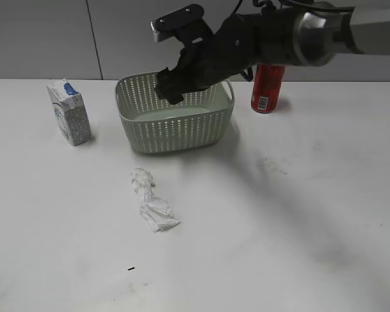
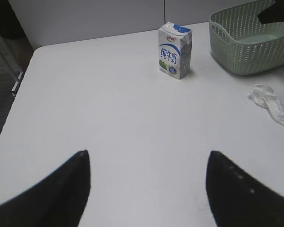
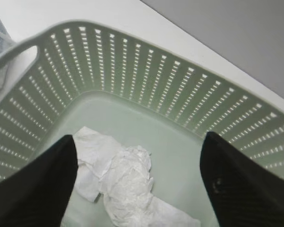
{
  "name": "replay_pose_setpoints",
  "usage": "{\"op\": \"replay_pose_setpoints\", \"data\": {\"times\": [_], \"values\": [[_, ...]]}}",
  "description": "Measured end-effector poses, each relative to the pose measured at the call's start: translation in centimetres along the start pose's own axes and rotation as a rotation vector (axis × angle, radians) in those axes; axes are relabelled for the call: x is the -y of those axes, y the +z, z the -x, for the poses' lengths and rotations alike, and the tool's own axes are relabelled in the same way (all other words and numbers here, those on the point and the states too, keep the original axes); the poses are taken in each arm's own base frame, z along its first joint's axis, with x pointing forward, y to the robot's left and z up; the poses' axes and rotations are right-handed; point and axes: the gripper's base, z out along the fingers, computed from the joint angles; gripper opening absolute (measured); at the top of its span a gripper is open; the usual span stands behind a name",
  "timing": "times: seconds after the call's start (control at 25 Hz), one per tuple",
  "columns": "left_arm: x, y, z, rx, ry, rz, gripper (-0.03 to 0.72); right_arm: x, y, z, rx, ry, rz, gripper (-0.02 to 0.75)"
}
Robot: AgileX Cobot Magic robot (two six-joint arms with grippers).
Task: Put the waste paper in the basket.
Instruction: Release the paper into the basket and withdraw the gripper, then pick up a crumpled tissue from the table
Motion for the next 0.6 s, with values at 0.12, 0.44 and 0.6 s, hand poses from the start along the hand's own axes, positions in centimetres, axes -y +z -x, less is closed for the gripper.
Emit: {"op": "replay_pose_setpoints", "data": {"times": [0.12,0.44,0.6], "values": [[0.0,0.0,0.0,0.0,0.001,0.001,0.559,0.1,-1.6,1.2,0.005,-0.005,0.003,0.602],[-0.1,0.0,0.0,0.001,0.009,0.015,0.559,1.5,-7.6,2.4,-0.304,0.063,0.057,0.594],[-0.2,0.5,0.3,-0.028,0.007,0.013,0.559,4.0,-9.4,0.1,-0.568,0.131,0.065,0.594]]}}
